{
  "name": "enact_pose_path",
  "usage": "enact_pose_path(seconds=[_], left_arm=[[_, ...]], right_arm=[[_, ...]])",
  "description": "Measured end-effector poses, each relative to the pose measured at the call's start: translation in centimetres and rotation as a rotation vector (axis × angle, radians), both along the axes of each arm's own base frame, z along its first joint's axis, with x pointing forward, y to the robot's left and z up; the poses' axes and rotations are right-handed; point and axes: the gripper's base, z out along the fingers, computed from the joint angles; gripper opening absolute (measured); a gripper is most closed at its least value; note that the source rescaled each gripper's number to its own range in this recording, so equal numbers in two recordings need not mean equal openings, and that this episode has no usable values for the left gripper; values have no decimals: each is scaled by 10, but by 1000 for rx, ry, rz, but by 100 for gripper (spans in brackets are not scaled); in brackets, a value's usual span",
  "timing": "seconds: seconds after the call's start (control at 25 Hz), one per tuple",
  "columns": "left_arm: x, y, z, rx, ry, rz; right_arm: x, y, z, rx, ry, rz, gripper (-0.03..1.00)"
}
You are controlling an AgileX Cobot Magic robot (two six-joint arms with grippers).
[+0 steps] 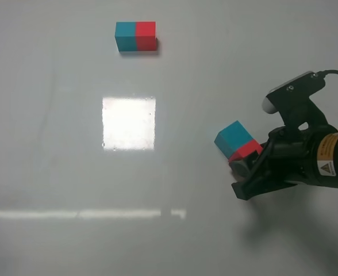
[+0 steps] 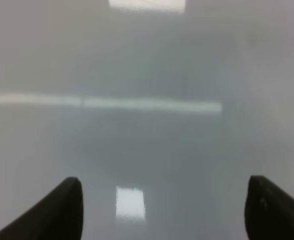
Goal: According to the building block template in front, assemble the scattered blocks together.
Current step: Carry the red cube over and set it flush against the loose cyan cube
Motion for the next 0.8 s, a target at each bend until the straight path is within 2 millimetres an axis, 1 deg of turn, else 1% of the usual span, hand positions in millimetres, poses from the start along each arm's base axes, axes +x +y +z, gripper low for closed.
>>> enact_pose_path(seconds=[0.28, 0.8], left_arm=[[0, 0, 0, 0, 0, 0], [0, 0, 0, 0, 0, 0]], right_arm=[[3, 5, 0, 13, -33, 38, 1], [3, 6, 1, -10, -52, 58, 1]])
